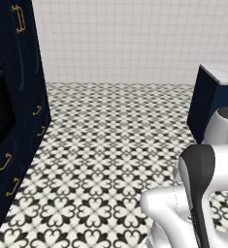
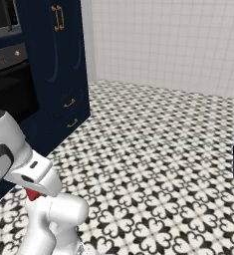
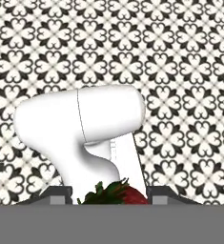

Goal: Take the strawberry from the fridge and place it on top of the pancake, located on the dining counter.

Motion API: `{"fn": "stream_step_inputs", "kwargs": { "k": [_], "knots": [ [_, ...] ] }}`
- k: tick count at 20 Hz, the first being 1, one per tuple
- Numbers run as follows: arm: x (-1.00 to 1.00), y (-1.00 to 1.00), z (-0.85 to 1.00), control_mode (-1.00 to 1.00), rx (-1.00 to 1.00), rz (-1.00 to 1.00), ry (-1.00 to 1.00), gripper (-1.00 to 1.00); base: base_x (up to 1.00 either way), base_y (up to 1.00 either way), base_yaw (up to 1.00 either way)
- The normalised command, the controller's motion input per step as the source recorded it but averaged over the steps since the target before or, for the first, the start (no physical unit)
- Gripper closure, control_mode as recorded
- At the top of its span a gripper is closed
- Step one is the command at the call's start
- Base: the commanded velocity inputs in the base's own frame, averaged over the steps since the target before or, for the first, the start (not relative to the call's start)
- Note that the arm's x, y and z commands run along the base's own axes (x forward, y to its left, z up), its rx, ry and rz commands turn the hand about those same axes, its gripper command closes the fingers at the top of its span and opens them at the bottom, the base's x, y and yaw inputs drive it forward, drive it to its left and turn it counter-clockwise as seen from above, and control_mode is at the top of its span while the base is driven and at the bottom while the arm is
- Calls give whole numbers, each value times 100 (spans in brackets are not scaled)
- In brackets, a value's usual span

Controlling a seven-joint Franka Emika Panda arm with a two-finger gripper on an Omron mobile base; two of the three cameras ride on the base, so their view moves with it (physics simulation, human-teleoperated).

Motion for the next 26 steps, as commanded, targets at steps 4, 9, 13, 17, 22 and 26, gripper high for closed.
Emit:
{"fn": "stream_step_inputs", "kwargs": {
  "k": [4,9,13,17,22,26],
  "knots": [
    [0,0,0,100,0,0,0,100,100,-69,-17],
    [0,0,0,100,0,0,0,100,100,-41,-7],
    [0,0,0,100,0,0,0,100,100,-3,-4],
    [0,0,0,100,0,0,0,100,100,0,-6],
    [0,0,0,100,0,0,0,100,100,0,-20],
    [0,0,0,100,0,0,0,100,100,6,-34]
  ]
}}
